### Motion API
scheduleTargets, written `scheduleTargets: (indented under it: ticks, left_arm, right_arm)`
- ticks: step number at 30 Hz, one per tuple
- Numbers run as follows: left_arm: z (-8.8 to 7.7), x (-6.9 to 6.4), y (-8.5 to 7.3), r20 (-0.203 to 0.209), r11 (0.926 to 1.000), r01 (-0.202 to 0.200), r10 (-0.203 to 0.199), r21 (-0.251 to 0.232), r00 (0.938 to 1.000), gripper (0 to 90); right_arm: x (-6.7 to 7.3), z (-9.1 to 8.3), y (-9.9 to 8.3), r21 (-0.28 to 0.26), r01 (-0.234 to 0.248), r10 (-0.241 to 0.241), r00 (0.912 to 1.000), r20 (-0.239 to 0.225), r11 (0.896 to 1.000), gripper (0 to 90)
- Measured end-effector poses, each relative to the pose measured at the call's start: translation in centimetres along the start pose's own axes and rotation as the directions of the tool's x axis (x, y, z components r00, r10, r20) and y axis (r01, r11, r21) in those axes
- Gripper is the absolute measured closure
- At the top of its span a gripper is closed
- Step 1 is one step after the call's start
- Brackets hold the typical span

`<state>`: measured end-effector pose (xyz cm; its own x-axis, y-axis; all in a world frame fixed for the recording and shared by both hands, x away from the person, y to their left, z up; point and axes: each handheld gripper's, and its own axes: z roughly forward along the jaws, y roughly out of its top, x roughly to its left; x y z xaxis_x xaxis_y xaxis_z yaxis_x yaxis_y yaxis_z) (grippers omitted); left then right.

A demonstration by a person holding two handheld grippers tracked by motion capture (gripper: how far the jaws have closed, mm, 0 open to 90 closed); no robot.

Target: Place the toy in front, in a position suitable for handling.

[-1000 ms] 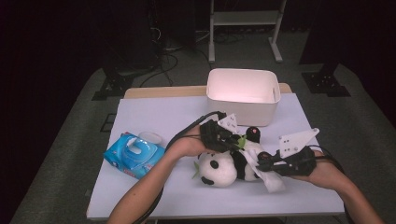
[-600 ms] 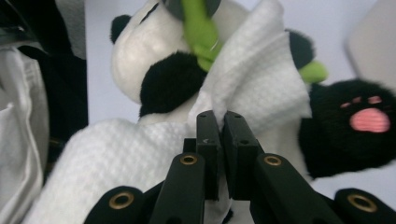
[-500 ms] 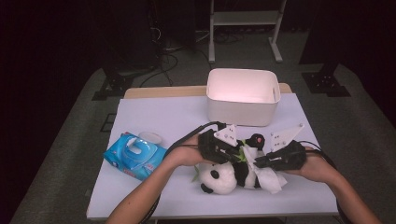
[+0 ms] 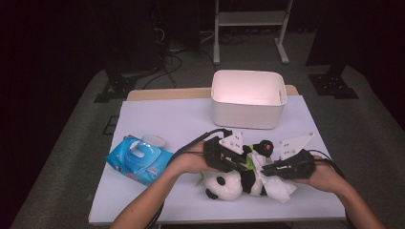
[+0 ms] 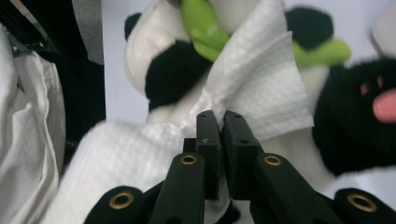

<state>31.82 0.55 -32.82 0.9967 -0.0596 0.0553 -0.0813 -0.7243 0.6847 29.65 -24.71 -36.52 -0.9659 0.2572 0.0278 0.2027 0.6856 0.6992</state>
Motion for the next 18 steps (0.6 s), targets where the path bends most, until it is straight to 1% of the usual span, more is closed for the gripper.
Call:
scheduleTargets:
  ticks: [1, 3, 4, 6, 7, 8, 10, 12, 14, 15, 16, 17, 18]
  left_arm:
    - [0.1, -0.1, -0.1, 0.001, 1.0, -0.001, 0.001, -0.003, 1.0, 77.1]
    - [0.1, -0.3, -0.1, -0.002, 0.9999, -0.003, 0.003, -0.01, 1.0, 77.1]
    - [0.2, -0.4, 0.0, 0.0, 0.9999, -0.003, 0.003, -0.016, 1.0, 77.2]
    - [0.2, -0.6, 0.4, -0.006, 0.9998, -0.012, 0.012, -0.018, 0.9999, 77.8]
    - [0.2, -0.7, 0.6, -0.006, 0.9996, -0.021, 0.021, -0.016, 0.9998, 78.1]
    - [0.1, -0.8, 0.8, -0.01, 0.9996, -0.019, 0.019, -0.02, 0.9998, 78.4]
    - [-0.2, -0.9, 1.2, -0.012, 0.9996, -0.025, 0.024, -0.013, 0.9996, 78.6]
    - [-0.4, -0.9, 1.3, -0.016, 0.9995, -0.024, 0.023, -0.02, 0.9996, 78.5]
    - [-0.6, -0.9, 1.3, -0.003, 0.9993, -0.017, 0.017, -0.035, 0.9999, 78.5]
    - [-0.5, -0.8, 1.2, 0.01, 0.9992, -0.01, 0.011, -0.037, 0.9999, 78.5]
    - [-0.4, -0.9, 1.1, 0.014, 0.9995, -0.008, 0.009, -0.03, 0.9999, 78.4]
    - [-0.4, -0.9, 1.1, 0.014, 0.9995, -0.008, 0.009, -0.03, 0.9999, 78.2]
    - [0.1, -0.9, 0.8, 0.018, 0.9997, -0.005, 0.005, -0.025, 0.9998, 77.7]
  right_arm:
    - [0.0, -0.1, -0.3, 0.004, -0.007, 0.007, 1.0, 0.003, 1.0, 85.1]
    - [-0.1, -0.4, -1.0, -0.009, -0.026, 0.026, 0.9997, 0.002, 1.0, 85.2]
    - [-0.1, -0.5, -1.3, -0.014, -0.039, 0.039, 0.9992, 0.002, 0.999, 85.1]
    - [0.1, -0.3, -1.5, -0.018, -0.047, 0.047, 0.9989, -0.005, 0.999, 85.1]
    - [0.3, -0.3, -1.5, -0.019, -0.046, 0.046, 0.9989, -0.012, 0.999, 85.1]
    - [0.5, -0.3, -1.5, -0.015, -0.038, 0.038, 0.9992, -0.015, 0.999, 85.0]
    - [0.7, -0.6, -1.4, -0.018, -0.036, 0.036, 0.9992, -0.018, 0.999, 85.0]
    - [0.9, -0.9, -1.1, -0.02, -0.022, 0.022, 0.9996, -0.019, 1.0, 85.0]
    - [1.3, -1.2, -0.9, -0.032, -0.021, 0.02, 0.9993, -0.033, 0.999, 85.0]
    - [1.3, -1.2, -0.8, -0.034, -0.015, 0.014, 0.9994, -0.033, 0.999, 85.0]
    - [1.4, -1.2, -0.8, -0.028, -0.009, 0.009, 0.9996, -0.026, 1.0, 85.0]
    - [1.4, -1.1, -0.9, -0.027, -0.013, 0.012, 0.9997, -0.023, 1.0, 85.0]
    - [1.3, -1.0, -1.1, -0.028, -0.022, 0.022, 0.9995, -0.025, 0.999, 85.0]
